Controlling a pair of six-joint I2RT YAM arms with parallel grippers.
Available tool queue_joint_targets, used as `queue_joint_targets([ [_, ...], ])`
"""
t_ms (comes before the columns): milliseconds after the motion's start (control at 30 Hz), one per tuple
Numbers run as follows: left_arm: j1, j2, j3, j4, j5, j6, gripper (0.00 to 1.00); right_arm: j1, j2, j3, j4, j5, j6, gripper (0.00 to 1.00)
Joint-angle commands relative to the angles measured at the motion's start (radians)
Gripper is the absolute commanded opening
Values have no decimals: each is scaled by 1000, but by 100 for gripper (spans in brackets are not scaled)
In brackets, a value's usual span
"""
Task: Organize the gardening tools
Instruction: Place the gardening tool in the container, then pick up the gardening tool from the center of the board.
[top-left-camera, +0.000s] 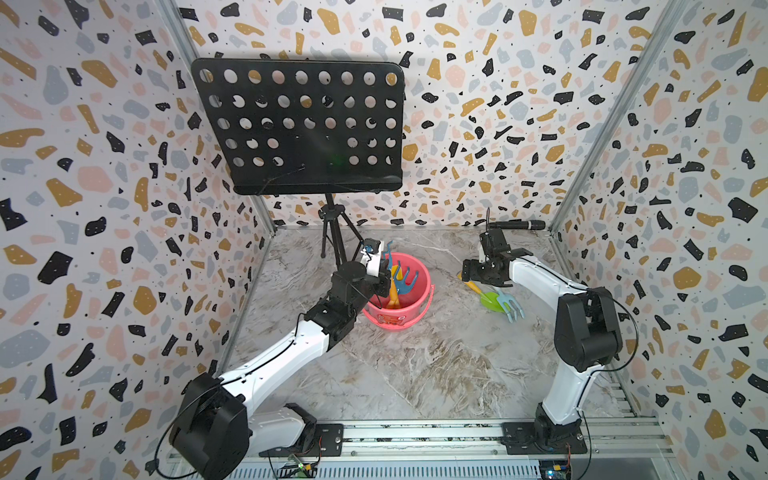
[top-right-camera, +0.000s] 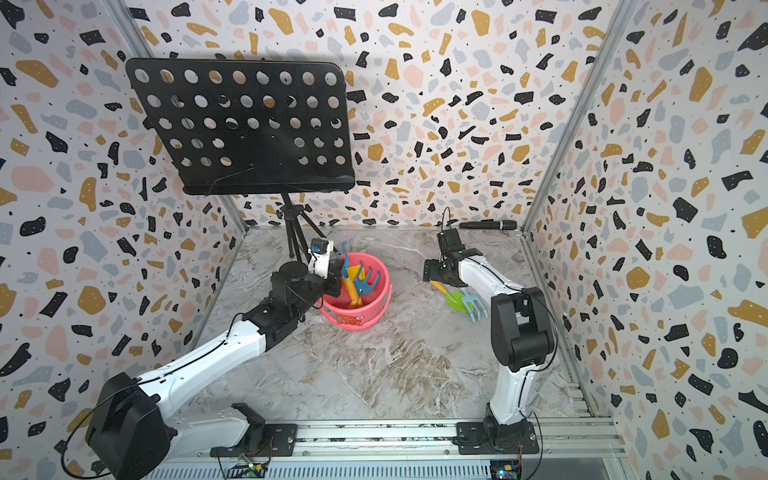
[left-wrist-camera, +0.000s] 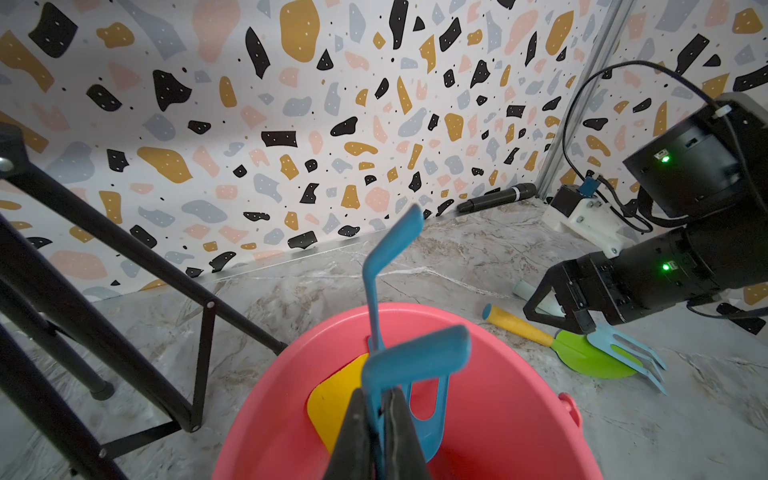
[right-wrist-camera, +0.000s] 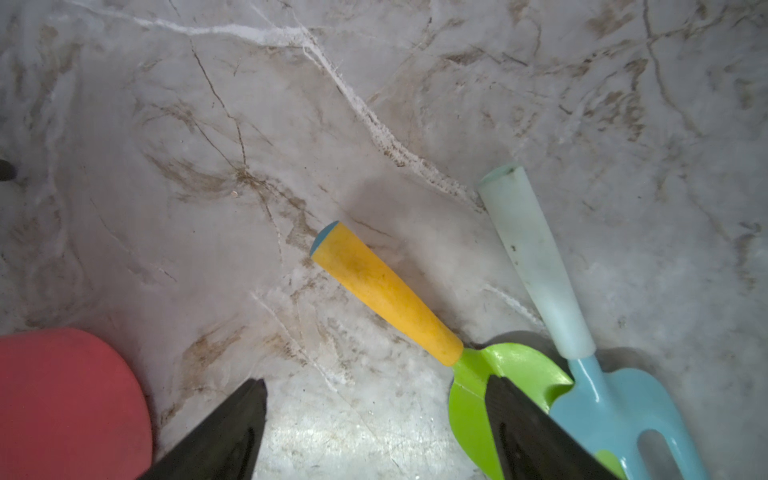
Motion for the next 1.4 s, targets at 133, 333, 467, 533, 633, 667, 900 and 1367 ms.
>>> queue_joint_targets([
  [133,6,14,-6,70,35,-25,0,-23,48,89,-30,-55,-13,83],
  [333,5,28,-15,72,43,-42,8,-26,121,155,-44,-90,-22,81],
  [467,5,29,-18,68,42,-46,13,-27,161,192,-58,-96,-21,83],
  [533,6,29,-18,68,42,-45,14,-28,176,203,-60,-105,-17,84],
  [633,7,30,-18,70,43,-45,14,-27,191,218,-62,-111,-17,84],
  [667,5,31,-18,71,44,-46,13,-27,196,223,-65,-112,-17,84],
  [900,6,25,-23,70,40,-47,15,-29,231,249,-74,-118,-20,84],
  [1367,7,-43,37,-37,13,-83,48,-28,289,261,-70,-220,6,84],
])
